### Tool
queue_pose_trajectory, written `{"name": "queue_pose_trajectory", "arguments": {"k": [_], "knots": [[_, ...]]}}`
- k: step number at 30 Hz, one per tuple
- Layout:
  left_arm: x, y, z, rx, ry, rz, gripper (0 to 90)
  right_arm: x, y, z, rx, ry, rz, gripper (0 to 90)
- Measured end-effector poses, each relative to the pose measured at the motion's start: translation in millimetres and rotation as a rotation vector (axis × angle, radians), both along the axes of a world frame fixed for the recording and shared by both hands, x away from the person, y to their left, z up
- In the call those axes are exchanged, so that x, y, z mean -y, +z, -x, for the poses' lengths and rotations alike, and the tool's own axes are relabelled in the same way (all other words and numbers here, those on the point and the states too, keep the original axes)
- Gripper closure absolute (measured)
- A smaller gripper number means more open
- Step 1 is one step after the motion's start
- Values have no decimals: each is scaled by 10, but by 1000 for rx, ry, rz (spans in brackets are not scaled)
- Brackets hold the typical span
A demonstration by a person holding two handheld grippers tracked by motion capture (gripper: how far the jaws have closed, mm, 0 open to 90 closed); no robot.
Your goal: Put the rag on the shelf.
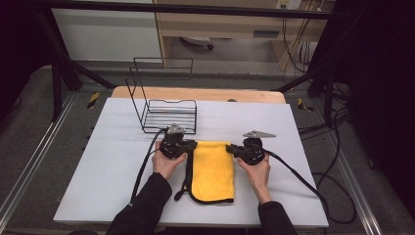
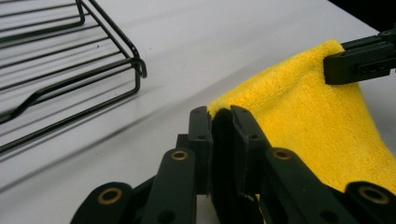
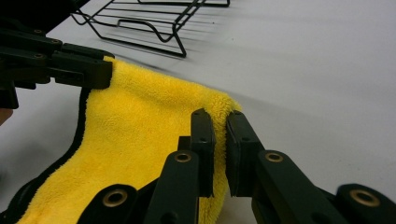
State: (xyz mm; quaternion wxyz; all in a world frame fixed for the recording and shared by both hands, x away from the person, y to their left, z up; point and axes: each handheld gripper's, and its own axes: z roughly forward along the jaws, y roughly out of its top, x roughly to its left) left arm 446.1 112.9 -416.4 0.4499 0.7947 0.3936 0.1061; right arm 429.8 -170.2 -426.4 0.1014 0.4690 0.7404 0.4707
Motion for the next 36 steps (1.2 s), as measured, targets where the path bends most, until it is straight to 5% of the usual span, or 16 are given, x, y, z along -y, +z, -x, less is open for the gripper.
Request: {"name": "queue_pose_trajectory", "arguments": {"k": [11, 17, 36], "knots": [[-55, 148, 174, 73, -11, 25, 792, -4, 190, 164, 77, 17, -15, 832], [-95, 224, 251, 97, -1, 78, 792, 5, 290, 237, 117, 28, -17, 832], [-204, 455, 398, 163, -6, 137, 792, -27, 611, 437, 223, 46, -44, 833]]}}
